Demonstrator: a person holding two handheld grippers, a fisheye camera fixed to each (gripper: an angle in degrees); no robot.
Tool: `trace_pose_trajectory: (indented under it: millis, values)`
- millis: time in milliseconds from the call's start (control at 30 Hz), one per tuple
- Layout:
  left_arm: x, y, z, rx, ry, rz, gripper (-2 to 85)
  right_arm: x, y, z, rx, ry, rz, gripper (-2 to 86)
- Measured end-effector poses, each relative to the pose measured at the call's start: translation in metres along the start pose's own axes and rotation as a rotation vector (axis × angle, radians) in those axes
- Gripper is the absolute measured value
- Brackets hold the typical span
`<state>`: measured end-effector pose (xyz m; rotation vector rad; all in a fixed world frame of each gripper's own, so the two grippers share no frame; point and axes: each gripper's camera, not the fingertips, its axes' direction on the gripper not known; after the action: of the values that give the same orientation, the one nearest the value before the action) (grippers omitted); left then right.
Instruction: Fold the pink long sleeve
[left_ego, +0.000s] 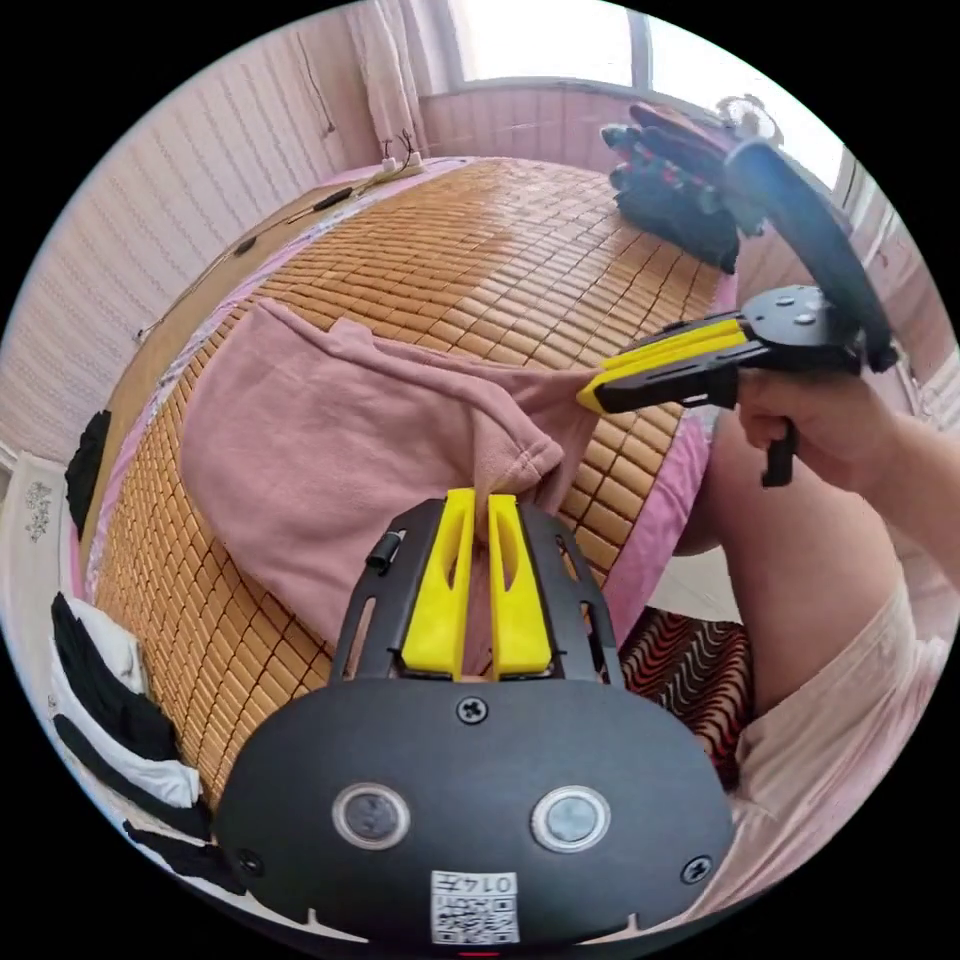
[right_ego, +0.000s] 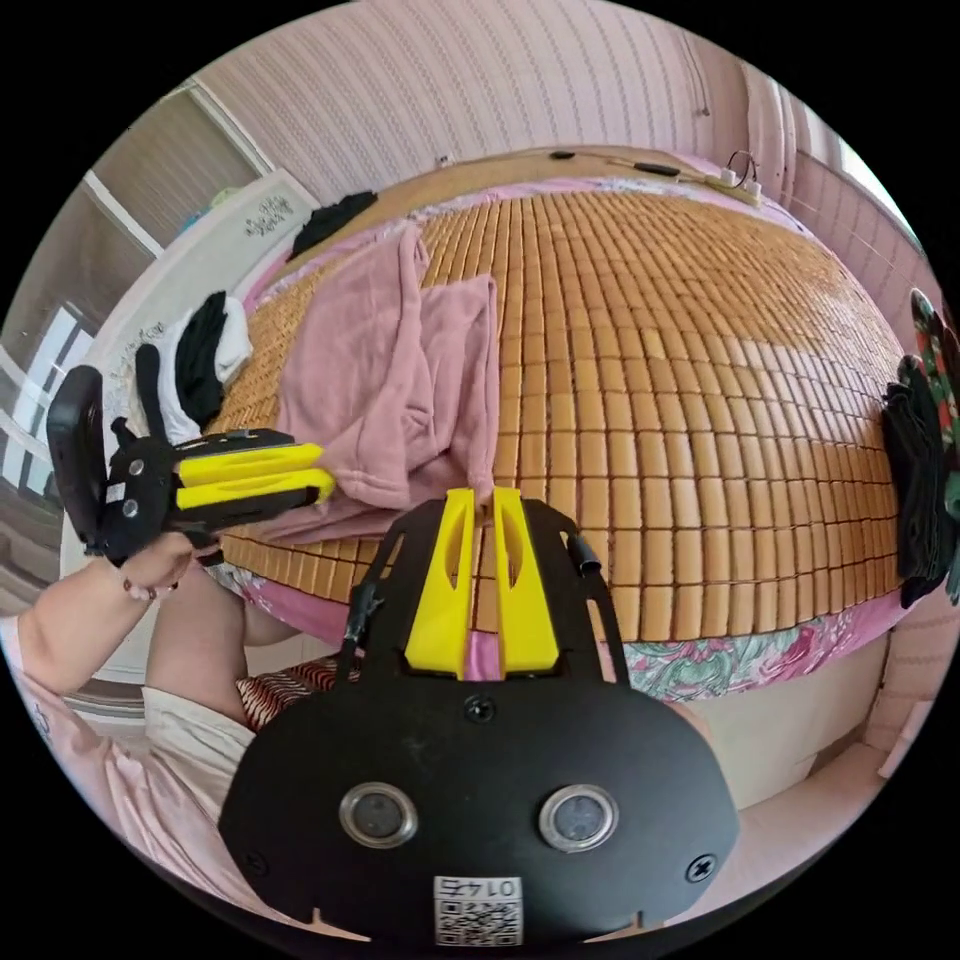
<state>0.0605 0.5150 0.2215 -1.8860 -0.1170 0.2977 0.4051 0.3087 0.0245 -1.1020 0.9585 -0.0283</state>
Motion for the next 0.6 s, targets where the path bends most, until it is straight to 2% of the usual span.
trace_pose_trajectory:
  millis: [100, 200, 267, 333, 400, 467, 533, 600]
  values:
    - [-0.037, 0.010, -0.056, 0.205, 0.078, -0.122, 0.2, 0.017, 0.004, -0.053, 0.125, 0.062, -0.006, 2.9]
    - [-0.074, 0.055, -0.109, 0.361, 0.060, -0.240, 0.0, 0.038, 0.019, -0.105, 0.174, 0.106, 0.015, 2.9]
    - [-0.089, 0.091, -0.120, 0.367, 0.084, -0.303, 0.2, 0.051, 0.035, -0.122, 0.135, 0.094, 0.035, 3.0]
    - [-0.095, 0.125, -0.114, 0.295, 0.108, -0.378, 0.6, 0.063, 0.058, -0.125, 0.061, 0.059, 0.066, 3.5]
    - [-0.095, 0.162, -0.091, 0.147, 0.131, -0.471, 1.2, 0.068, 0.070, -0.122, -0.010, 0.094, 0.081, 4.0]
    - [-0.094, 0.183, -0.081, 0.066, 0.106, -0.562, 2.4, 0.068, 0.074, -0.130, 0.001, 0.120, 0.101, 4.6]
    - [-0.097, 0.195, -0.085, 0.068, 0.116, -0.631, 3.9, 0.065, 0.070, -0.148, 0.055, 0.100, 0.113, 7.2]
    - [-0.101, 0.192, -0.104, 0.156, 0.115, -0.657, 4.6, 0.059, 0.061, -0.153, 0.070, 0.065, 0.088, 10.2]
